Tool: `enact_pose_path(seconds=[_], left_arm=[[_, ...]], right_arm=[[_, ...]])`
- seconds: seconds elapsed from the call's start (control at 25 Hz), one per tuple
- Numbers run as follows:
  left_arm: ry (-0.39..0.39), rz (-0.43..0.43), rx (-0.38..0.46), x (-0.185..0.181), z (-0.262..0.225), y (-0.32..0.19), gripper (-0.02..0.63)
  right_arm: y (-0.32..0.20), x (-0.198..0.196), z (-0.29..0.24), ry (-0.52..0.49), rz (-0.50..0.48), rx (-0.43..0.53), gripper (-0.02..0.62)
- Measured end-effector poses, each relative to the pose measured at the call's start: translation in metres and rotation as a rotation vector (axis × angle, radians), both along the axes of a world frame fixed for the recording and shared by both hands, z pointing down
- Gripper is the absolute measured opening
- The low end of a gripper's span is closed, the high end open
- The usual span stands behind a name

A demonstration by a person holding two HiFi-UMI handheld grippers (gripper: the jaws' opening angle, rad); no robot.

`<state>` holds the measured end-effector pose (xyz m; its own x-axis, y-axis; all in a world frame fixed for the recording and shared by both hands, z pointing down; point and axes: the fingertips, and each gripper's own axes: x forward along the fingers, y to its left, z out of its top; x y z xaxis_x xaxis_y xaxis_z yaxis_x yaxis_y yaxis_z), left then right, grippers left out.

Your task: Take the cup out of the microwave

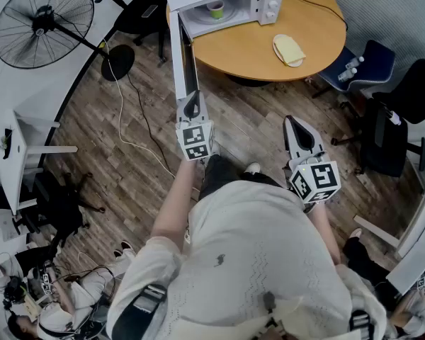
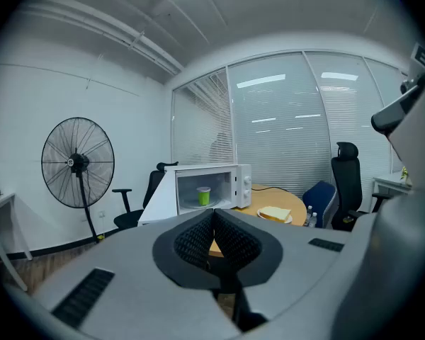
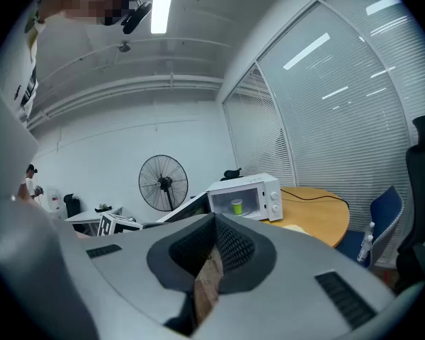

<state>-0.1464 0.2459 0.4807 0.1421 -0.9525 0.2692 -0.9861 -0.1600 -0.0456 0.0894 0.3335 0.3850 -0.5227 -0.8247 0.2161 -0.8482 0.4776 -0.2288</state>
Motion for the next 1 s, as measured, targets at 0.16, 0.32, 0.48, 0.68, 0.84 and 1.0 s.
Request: enact_pose_path(seconds=[0.16,0.32,0.48,0.68,0.84,1.0], left_arm=[[-0.001,-0.005,0.002,0.001,-0.003,0.003,0.021],[-0.001,-0.006,0.0,0.003,-0.002,0.001,0.021],[-0.001,-0.019,-0.012,0.003,0.003,-0.002,0.021],[-0.001,-0.035,-0.039,0.003,0.006,0.001,0.021],[-0.008,-0.052,-0.043,-0.002,0.01,-0.006,0.021],[-0.004,-0.086,-0.054,-0.005,0.008,-0.011,0.021]], right_arm=[[0.001,0.003,-0.002,-0.001,-0.001,0.004,0.008],[-0.002,0.006,0.0,-0.002,-0.004,0.004,0.008],[-0.006,0.01,0.001,-0.001,-0.01,0.007,0.008],[-0.005,0.013,0.0,0.006,-0.016,0.011,0.008],[-0.015,0.012,0.007,0.014,-0.021,-0.009,0.008],[-0.026,0.008,0.011,0.014,-0.018,-0.023,0.008]])
